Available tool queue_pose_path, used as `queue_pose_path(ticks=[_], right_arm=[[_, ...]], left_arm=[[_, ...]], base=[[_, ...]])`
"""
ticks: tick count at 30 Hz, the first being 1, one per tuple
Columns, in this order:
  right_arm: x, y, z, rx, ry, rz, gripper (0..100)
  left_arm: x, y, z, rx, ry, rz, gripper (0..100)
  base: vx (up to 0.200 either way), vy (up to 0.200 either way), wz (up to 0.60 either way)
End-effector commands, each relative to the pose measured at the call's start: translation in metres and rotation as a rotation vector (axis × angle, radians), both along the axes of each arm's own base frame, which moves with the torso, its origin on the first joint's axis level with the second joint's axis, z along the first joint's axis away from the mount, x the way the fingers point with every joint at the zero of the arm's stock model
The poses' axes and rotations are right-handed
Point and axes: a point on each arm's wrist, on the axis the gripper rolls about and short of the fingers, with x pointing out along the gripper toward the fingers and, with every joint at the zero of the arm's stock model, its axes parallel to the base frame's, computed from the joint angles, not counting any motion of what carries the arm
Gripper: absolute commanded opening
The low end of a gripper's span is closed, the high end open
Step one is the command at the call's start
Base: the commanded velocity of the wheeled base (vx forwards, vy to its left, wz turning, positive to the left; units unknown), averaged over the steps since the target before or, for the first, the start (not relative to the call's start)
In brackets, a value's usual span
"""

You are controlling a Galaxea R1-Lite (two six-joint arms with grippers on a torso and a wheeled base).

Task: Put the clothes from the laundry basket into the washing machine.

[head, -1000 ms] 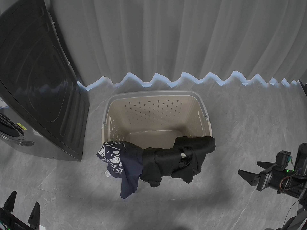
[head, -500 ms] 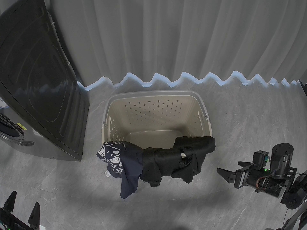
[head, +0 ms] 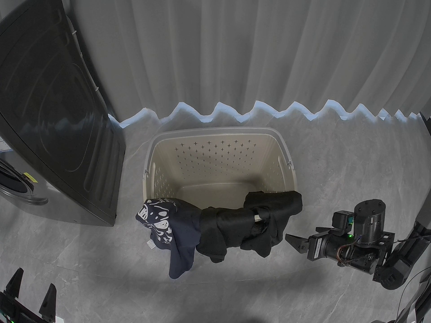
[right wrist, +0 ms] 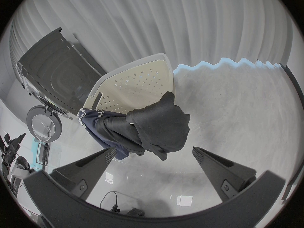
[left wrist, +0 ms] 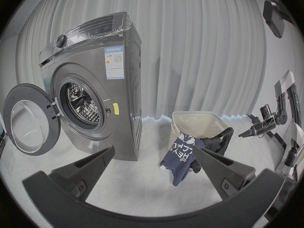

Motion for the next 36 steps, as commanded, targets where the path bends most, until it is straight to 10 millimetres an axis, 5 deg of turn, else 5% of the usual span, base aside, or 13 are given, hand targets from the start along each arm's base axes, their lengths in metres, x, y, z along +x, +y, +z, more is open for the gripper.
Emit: queue_pose_path(ticks=[1,27,28,36], right_arm=[[0.016,0.011,-0.016,-0.003,0.002,0.005,100],[0.065,0.033,-0.034,0.022,-0.057,-0.012,100],[0.066,0.034,-0.034,0.024,-0.058,-0.011,0],[0.066,0.039,-0.03,0.04,-0.076,0.006,0]], left_arm=[[0.0,0.0,-0.005,0.0,0.002,0.001,100],[0.0,0.0,-0.005,0.0,0.002,0.001,100],[0.0,0.0,-0.005,0.0,0.002,0.001,100],[0.0,0.0,-0.005,0.0,0.0,0.001,100]], base=[[0.0,0.0,0.0],[0.0,0.0,0.0],[0.0,0.0,0.0],[0.0,0.0,0.0]])
